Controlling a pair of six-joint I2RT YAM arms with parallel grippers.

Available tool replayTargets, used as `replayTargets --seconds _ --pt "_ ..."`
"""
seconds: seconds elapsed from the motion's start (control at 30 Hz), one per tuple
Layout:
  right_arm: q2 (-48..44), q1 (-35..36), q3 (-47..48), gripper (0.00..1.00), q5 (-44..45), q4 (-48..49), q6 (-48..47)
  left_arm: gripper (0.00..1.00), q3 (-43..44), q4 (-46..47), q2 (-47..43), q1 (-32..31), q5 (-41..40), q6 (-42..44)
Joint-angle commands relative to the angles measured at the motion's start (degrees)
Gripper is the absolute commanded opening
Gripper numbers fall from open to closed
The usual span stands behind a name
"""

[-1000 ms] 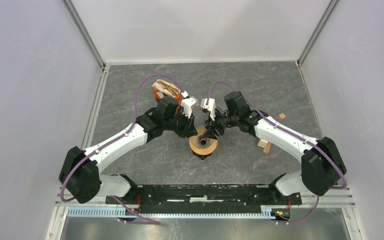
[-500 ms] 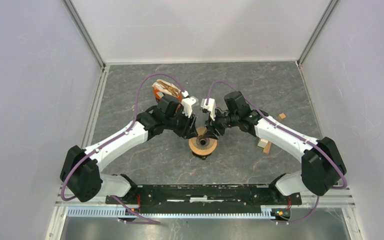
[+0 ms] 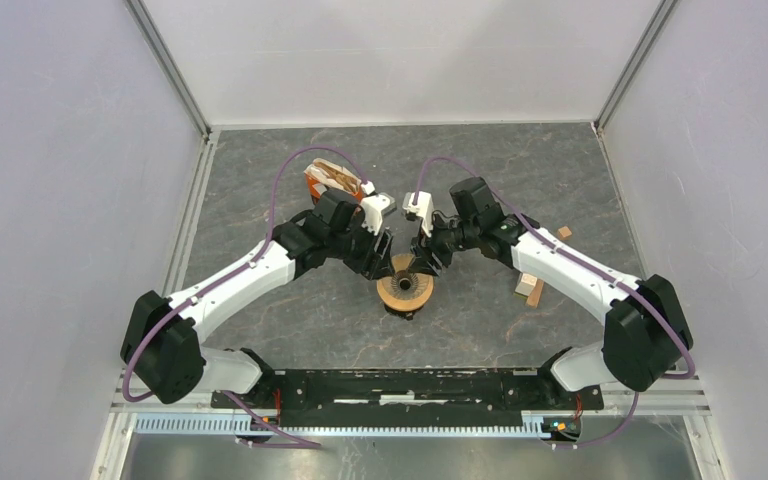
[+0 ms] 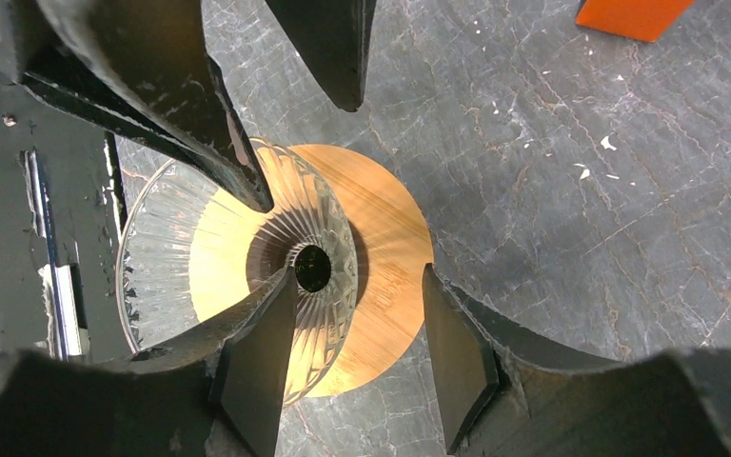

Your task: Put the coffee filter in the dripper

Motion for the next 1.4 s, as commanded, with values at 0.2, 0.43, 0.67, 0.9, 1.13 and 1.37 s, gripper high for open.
replayTargets --seconds 0.2,0.43,0.67,0.9,1.13,1.37 --pt "-1.75 -0.43 2.89 0.58 -0.88 -0.86 -1.02 0.72 2.87 0.44 -1.61 0.65 1.87 2.05" --pt "-3.23 -1.22 1.88 0.54 -1.17 -0.73 -1.16 0.77 4.7 0.72 -1.67 1.17 3.68 0.93" --pt "-3.78 -1.82 1.4 0.48 -1.74 -0.26 -1.16 0.74 4.9 1.14 -1.89 1.98 4.15 0.5" --pt "-3.21 -2.11 0.92 0.42 -2.03 0.34 -0.72 0.56 4.14 2.85 -0.96 2.07 5.9 0.11" --pt "-2.32 -2.13 0.61 0.35 -2.65 0.68 -0.12 0.42 3.67 3.97 0.61 2.07 8.67 -1.43" --pt "-1.52 -2.17 0.2 0.32 -2.89 1.21 0.07 0.33 3.36 4.39 1.46 2.07 8.88 -1.38"
